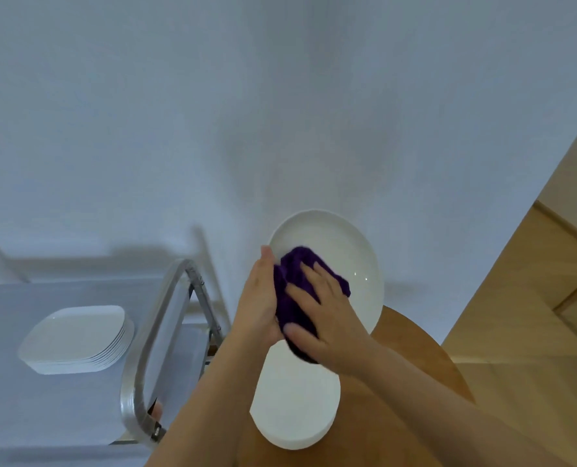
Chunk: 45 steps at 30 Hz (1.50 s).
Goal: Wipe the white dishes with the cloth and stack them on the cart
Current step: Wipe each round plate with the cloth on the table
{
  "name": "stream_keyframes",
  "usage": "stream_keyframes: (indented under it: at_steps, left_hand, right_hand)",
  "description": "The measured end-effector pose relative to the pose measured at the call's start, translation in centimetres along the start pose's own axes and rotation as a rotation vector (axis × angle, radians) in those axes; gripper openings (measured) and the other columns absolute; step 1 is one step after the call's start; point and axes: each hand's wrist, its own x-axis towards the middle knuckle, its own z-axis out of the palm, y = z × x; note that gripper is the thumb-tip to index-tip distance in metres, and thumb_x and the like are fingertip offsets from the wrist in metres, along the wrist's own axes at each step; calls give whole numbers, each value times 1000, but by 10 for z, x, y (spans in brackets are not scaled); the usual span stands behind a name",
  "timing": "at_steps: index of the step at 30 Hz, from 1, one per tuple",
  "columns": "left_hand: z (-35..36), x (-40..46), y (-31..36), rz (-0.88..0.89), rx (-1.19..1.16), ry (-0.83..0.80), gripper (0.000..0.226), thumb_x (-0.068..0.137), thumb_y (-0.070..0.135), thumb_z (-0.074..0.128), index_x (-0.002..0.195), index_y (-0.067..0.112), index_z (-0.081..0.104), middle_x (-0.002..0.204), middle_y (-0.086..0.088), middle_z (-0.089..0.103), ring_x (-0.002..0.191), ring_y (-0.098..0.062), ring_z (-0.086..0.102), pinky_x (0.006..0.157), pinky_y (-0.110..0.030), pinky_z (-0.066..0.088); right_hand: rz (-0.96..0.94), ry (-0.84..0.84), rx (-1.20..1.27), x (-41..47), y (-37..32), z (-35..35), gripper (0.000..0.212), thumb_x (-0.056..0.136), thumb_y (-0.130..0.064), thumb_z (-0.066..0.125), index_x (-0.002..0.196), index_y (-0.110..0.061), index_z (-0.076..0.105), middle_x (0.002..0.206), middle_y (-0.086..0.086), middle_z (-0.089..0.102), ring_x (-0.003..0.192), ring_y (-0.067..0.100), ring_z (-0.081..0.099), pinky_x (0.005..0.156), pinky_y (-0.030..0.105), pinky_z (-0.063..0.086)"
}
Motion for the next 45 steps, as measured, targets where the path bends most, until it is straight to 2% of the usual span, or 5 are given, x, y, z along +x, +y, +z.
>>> stream_keyframes:
  at_steps: [10, 17, 30, 35, 45]
  left_hand:
    - [-3, 4, 39, -42, 241, -66, 61, 91, 63, 39, 132, 20, 53, 116, -11, 68, 106, -30, 64, 92, -47, 53]
    - [-23, 11, 43, 51, 483, -43, 93, 58, 81, 45, 140, 37, 39, 146, 2, 41, 132, -19, 39, 106, -52, 30]
    - [-28, 9, -2, 66, -205, -96, 56, 65, 13, 73, 119, 13, 58, 114, -12, 70, 101, -29, 66, 84, -44, 55]
    - [-25, 1, -1, 142, -100, 40, 66, 51, 6, 84, 112, 13, 60, 106, -8, 72, 95, -29, 68, 66, -37, 58]
    - [-19, -8, 32, 507, 740, 245, 55, 59, 23, 89, 88, 33, 44, 91, 14, 56, 83, -1, 53, 64, -26, 45]
  right_hand:
    - [-191, 197, -305, -27, 28, -10, 49, 51, -18, 87, 98, -16, 72, 98, 8, 69, 76, 23, 64, 61, 24, 51]
    - [486, 244, 746, -5, -10, -44, 43, 66, -21, 81, 94, -39, 53, 78, -21, 65, 68, -1, 63, 52, 11, 47]
    - [530, 287, 1461, 2, -6, -58, 56, 65, -17, 74, 118, -24, 57, 106, -1, 71, 95, 16, 68, 66, 26, 55]
    - [801, 101, 1163, -11, 11, -62, 62, 59, -50, 78, 104, -12, 59, 66, 10, 66, 48, 22, 60, 40, 25, 42]
    - [501, 626, 422, 17, 12, -70, 26, 74, -38, 68, 84, -23, 49, 82, 3, 55, 77, 11, 56, 70, 34, 45]
